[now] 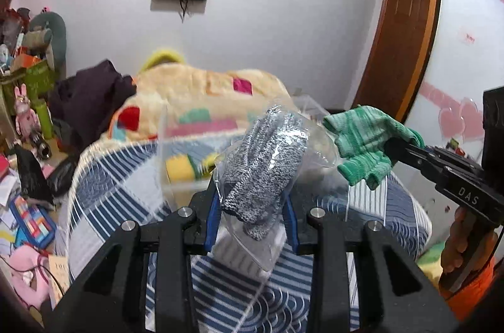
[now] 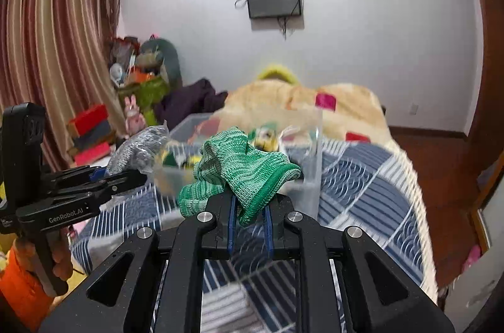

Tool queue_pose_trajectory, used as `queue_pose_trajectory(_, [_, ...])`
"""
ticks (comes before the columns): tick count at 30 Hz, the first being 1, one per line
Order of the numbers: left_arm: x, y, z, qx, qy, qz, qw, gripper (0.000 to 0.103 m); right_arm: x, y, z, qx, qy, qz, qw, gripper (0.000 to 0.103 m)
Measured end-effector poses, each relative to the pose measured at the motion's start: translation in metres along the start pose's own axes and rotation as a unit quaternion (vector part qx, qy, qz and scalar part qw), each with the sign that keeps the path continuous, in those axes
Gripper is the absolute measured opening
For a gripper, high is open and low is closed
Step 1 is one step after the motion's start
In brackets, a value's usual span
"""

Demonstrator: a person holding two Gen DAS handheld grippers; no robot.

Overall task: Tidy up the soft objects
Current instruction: 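Drop the silver bag into the box with the left tool while the right tool drops the glove in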

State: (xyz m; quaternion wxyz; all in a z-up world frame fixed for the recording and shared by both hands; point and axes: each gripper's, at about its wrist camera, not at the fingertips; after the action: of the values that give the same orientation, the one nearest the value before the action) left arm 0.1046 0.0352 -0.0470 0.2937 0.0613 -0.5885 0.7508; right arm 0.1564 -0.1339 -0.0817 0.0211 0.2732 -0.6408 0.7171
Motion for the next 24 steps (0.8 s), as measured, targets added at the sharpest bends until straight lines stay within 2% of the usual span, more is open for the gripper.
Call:
queue_pose_trajectory(5, [-0.006,-0.023,-0.006,-0.004,-0.008,0.017,0.9998,0.034,-0.006,-0.017,-0.004,-0.004,0.004,0.023,1.0,0.013])
queue_pose_trajectory(10, [-0.022,-0.038,-0.016,-0.008,-0.018,0.016,0.9997,0.034,-0.023,-0.031,-0.009,-0.004,0.004,0.023,1.0,0.013])
queue_pose_trajectory(15, [-0.048,-0.046,-0.032,0.007,-0.013,-0.007,0.9999,0.034,-0.049,-0.035,-0.02,0.004,0.006,0.002,1.0,0.013])
queue_pose_trajectory(24, [-0.099,-0.045,-0.06,0.027,-0.029,-0.059,0.9975,0.034,-0.088,-0.028,-0.033,0.018,0.005,-0.052,0.998,0.013])
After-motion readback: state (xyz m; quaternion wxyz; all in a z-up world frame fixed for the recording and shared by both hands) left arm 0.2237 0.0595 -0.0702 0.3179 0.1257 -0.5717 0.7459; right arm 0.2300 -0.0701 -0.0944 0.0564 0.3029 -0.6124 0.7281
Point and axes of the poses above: each gripper's, at about its wrist camera, not at the fingertips, and x roughly against the way its jaws point, z to its right, y to its underside, and after that the axes turned 13 degrees about y, right-handed
